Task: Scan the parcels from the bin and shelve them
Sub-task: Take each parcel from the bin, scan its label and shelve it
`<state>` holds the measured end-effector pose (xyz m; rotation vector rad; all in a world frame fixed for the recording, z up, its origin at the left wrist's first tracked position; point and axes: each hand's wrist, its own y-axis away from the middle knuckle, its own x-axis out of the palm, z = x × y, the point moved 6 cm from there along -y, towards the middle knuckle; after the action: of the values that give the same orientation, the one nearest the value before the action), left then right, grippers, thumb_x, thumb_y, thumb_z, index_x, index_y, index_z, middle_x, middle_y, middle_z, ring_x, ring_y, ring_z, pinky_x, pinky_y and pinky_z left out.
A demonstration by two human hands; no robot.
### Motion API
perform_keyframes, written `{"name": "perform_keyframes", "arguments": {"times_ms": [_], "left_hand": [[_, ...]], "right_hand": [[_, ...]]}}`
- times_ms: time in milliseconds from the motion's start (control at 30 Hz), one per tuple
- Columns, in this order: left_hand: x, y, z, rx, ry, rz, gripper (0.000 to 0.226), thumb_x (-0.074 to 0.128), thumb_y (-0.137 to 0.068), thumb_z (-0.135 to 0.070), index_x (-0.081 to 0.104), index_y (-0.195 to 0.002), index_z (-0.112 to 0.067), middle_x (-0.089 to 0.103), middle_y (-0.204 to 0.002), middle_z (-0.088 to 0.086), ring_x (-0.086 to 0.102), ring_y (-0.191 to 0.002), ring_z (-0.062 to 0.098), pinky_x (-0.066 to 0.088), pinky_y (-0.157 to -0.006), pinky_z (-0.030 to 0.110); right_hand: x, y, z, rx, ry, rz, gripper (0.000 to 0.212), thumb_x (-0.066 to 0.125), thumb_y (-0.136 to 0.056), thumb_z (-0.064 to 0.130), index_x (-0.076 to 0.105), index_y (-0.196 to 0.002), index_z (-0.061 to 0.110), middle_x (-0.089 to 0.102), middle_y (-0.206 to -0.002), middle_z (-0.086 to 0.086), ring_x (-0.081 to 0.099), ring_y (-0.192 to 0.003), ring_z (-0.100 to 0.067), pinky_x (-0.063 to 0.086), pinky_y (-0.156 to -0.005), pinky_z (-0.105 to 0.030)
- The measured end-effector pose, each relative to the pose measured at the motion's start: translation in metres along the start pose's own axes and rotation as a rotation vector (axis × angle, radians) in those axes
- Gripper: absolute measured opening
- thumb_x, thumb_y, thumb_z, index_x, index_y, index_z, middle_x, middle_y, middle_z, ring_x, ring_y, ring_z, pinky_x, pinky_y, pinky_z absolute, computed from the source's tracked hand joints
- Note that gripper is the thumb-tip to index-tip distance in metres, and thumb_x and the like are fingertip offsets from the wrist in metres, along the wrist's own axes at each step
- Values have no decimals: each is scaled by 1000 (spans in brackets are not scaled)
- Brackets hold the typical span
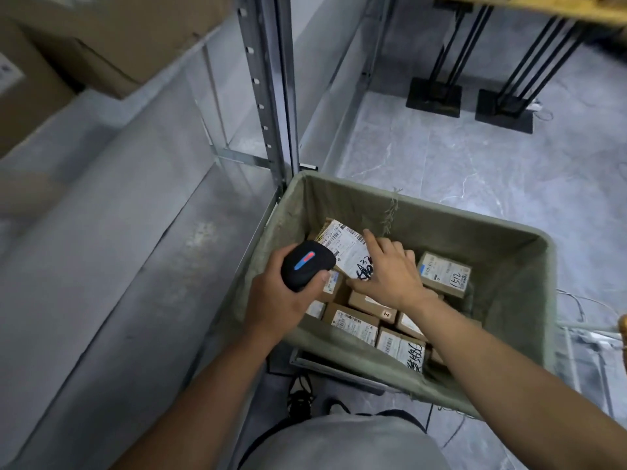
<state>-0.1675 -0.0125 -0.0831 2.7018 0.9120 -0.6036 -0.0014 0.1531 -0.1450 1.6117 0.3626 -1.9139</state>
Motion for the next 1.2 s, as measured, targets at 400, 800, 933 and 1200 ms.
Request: {"name": "perform_keyframes", "arguments": {"times_ms": [400,800,933,1200], "left_hand": [[-24,28,-21,71,-40,-151,56,88,-78,-36,60,-127,-36,67,-101,-26,64,-90,-15,48,-73,4],[-92,94,-9,108,-423,-248,75,70,-67,-69,46,-135,-46,72,-108,-18,73,-92,12,59,-83,29],[-129,133,-5,113,-558,-304,80,67,-69,-71,49,-140,-39,74,-114,-13,73,-94,14,59,-84,30],[-192,217,1,51,-704,-444,82,69,-70,-66,48,-143,-35,73,-117,-13,71,-93,13,48,-81,18]], "right_hand": [[-47,-3,19,-216,35,-141,111,70,-76,66,13,-161,23,43,-147,-4,39,-131,-26,30,-107,-46],[-60,13,78,-658,112,-105,106,65,-73,67,19,-159,24,42,-149,-4,35,-137,-25,24,-114,-46],[-59,28,128,-836,127,-99,105,57,-73,73,20,-159,25,43,-150,-6,38,-136,-27,25,-112,-47],[-50,71,219,-1097,107,-59,108,66,-75,64,13,-161,25,39,-152,-6,35,-138,-28,22,-115,-48]]}}
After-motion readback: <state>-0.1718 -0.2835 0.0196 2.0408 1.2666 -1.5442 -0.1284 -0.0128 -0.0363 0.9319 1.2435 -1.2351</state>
